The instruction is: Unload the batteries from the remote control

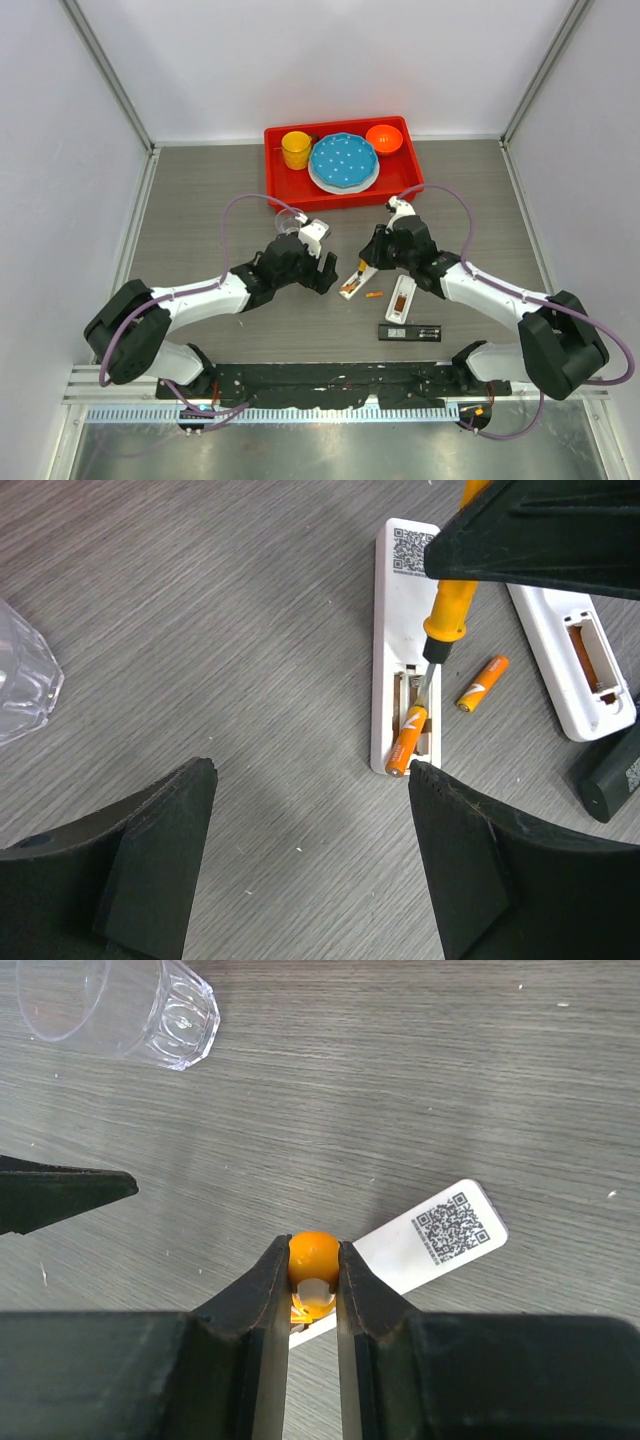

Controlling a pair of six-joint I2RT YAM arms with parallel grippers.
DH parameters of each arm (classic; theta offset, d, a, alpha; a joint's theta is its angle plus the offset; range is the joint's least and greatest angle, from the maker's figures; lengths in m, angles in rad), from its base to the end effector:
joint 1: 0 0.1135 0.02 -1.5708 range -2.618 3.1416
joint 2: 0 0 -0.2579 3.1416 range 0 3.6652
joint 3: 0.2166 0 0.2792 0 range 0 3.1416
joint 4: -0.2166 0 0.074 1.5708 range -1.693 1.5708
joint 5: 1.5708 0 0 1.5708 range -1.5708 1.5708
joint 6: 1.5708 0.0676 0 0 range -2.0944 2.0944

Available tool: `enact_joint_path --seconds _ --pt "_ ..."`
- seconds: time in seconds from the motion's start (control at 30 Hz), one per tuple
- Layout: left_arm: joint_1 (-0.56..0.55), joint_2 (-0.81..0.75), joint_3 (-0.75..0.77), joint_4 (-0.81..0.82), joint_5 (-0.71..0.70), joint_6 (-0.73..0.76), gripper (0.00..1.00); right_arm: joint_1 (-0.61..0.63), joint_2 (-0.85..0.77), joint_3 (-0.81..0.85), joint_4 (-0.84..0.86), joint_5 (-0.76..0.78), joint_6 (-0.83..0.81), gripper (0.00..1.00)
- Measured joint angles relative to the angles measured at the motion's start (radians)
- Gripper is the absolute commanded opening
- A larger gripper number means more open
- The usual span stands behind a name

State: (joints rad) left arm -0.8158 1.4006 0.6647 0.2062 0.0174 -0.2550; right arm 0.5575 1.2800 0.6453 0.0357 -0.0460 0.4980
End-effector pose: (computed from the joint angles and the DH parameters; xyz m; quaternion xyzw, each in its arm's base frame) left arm 0.2328 -0.2491 0.1576 0.2442 0.8324 -0.2602 0.4239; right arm 0.2683 0.1709 0.1674 -0.0370 0.8833 0.2527 0.3931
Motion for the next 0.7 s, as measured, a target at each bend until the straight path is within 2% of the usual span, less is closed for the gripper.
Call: enact_joint_path --seconds 0.43,0.7 --pt "0.001 -0.006 -0.005 0.000 -0.025 0.000 0.80 0.002 0.017 0.003 0.024 -0.110 0.073 0.01" --pt "0.003 -0.005 -0.005 0.000 -0.024 0.000 0.81 0.002 -0.026 0.003 0.032 -0.115 0.097 0.01"
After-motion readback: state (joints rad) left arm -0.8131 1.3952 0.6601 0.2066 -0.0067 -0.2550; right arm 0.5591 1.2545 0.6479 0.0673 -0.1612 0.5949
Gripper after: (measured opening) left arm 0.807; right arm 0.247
